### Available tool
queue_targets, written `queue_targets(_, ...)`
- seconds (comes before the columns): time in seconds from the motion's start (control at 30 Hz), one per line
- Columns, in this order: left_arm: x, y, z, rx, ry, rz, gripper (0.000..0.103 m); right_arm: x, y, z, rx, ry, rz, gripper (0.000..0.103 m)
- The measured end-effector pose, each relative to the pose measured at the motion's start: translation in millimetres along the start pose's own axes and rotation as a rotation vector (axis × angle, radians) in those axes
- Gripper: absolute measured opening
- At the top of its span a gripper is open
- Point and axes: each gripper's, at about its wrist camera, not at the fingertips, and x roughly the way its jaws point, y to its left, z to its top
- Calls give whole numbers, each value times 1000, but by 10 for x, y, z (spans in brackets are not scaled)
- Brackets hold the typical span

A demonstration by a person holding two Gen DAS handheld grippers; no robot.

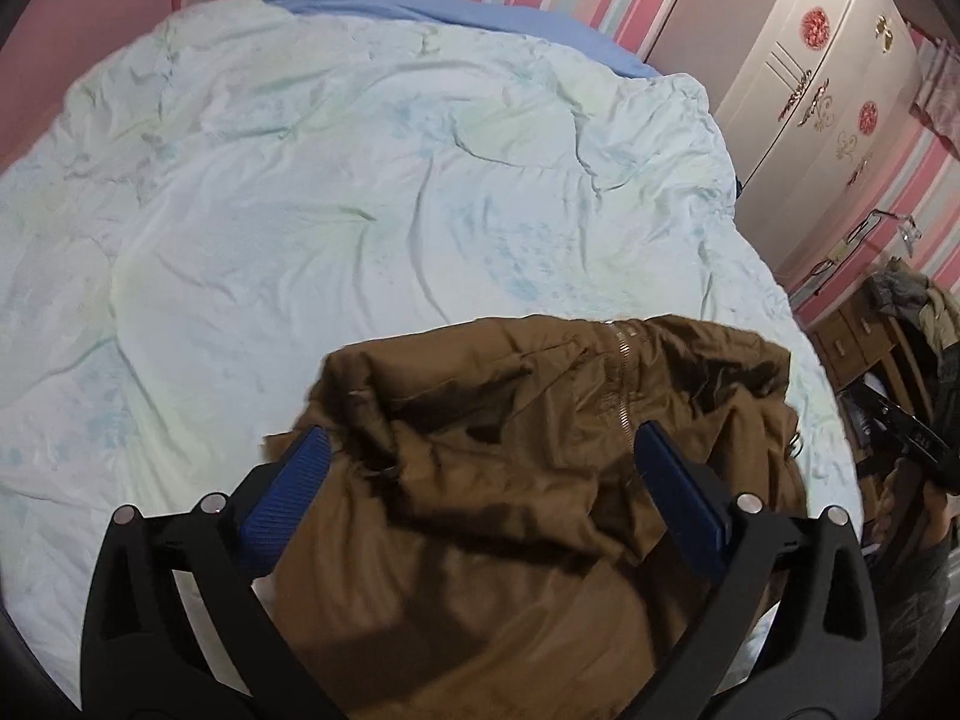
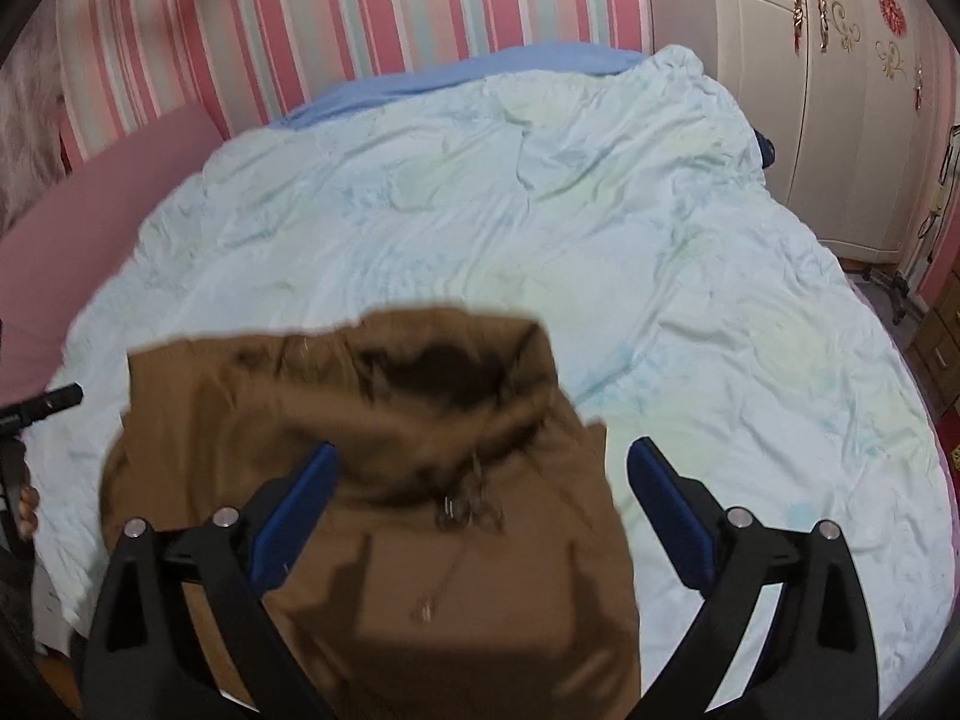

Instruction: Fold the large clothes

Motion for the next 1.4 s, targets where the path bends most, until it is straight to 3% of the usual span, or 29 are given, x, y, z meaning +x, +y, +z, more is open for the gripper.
queue_targets(0.1, -39, 70, -227, 15, 1, 47, 100, 129, 112, -276, 3, 47, 11, 97)
queue_targets(0.27, 53, 129, -675, 22, 54, 60, 100, 297, 330, -515, -42, 61, -27, 97)
queue_targets(0.47, 227, -61, -1077, 46, 104, 65, 100, -65, 535, -689, -21, -14, -38, 97)
queue_targets(0.6, -11, -236, -1252, -12, 51, 28, 100, -165, 597, -789, -21, -11, -22, 97)
queue_targets(0.8, -174, -489, -1406, 10, 15, 22, 100, 73, 699, -985, -41, 69, -16, 97)
queue_targets(0.87, -103, -549, -1502, 19, 18, 50, 100, 231, 704, -1051, -40, 100, -34, 102)
queue_targets(1.03, 273, -583, -1649, 35, 81, 110, 100, 511, 728, -1067, -53, 136, -60, 102)
queue_targets(1.17, 513, -485, -1592, 4, 88, 113, 100, 764, 712, -1036, -46, 173, -57, 102)
queue_targets(1.4, 811, -499, -1508, 38, 126, 160, 100, 815, 817, -813, -57, 190, -73, 102)
